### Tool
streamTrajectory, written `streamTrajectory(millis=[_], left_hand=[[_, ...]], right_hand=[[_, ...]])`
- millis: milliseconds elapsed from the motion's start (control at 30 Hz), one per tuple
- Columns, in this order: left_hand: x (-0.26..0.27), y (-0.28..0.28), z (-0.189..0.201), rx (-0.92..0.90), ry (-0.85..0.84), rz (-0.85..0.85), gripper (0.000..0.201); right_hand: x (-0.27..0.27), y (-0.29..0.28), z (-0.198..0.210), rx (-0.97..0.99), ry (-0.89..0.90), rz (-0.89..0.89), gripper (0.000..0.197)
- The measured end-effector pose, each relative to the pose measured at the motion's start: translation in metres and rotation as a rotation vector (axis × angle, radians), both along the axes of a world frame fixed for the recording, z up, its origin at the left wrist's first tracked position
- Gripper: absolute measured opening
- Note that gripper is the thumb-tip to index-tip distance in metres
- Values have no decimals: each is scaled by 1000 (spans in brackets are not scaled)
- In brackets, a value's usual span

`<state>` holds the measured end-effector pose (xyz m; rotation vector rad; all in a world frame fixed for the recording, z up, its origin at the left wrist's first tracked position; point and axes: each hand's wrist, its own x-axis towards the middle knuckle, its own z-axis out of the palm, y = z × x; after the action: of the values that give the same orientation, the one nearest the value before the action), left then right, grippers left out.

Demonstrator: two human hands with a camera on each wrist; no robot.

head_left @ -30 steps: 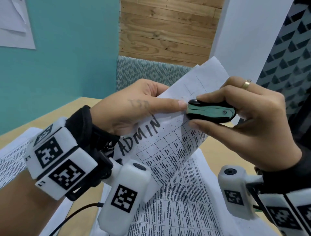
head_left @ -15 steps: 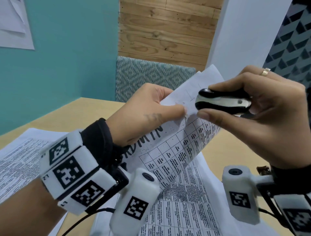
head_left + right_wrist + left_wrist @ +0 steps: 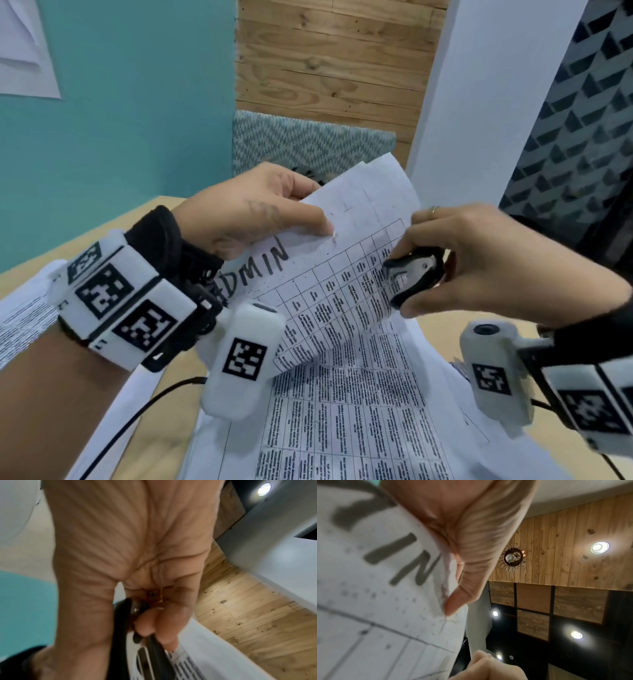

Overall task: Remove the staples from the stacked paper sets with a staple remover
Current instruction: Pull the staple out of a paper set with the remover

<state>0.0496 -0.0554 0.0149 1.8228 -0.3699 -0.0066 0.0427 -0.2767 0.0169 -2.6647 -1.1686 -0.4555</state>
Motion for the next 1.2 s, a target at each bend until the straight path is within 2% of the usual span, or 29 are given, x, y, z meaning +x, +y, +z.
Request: streamTrajectory(millis=[67, 167, 300, 367, 433, 533, 600, 700, 767, 900, 1000, 1100, 1133, 1200], left_hand=[[1, 1, 0, 11, 8, -2, 8], [0, 1, 2, -6, 40, -14, 9], [-4, 1, 3, -37, 50, -30, 10], [-4, 1, 3, -43, 41, -45, 21], [-5, 0, 2, -38, 36, -75, 31], [-7, -2, 0, 29, -22, -105, 37], [-7, -2, 0, 55, -46, -105, 39], [-4, 0, 0, 47, -64, -96, 35], [-3, 2, 0, 14, -71, -95, 28], [-3, 7, 4, 16, -79, -116, 23], [-9, 9, 7, 167, -185, -104, 39], [-17, -3, 3, 514, -455, 162, 70], [-18, -8, 2, 581, -516, 252, 72], [-19, -15, 0, 564, -561, 308, 60]], right_hand=[[0, -6, 7, 134, 56, 2, 49], [2, -18, 14, 358, 254, 53, 48], [0, -19, 14, 489, 423, 186, 47], [-2, -13, 11, 579, 511, 225, 46], [-2, -7, 8, 663, 480, 215, 45], [3, -5, 4, 716, 419, 181, 47], [6, -6, 4, 727, 432, 162, 41], [14, -13, 5, 775, 647, 177, 43], [17, -17, 4, 768, 800, 192, 52], [20, -17, 5, 824, 840, 164, 57], [16, -14, 8, 896, 803, 160, 51], [8, -9, 10, 951, 782, 131, 36], [5, -6, 11, 960, 776, 122, 33], [0, -2, 12, 967, 765, 111, 32]])
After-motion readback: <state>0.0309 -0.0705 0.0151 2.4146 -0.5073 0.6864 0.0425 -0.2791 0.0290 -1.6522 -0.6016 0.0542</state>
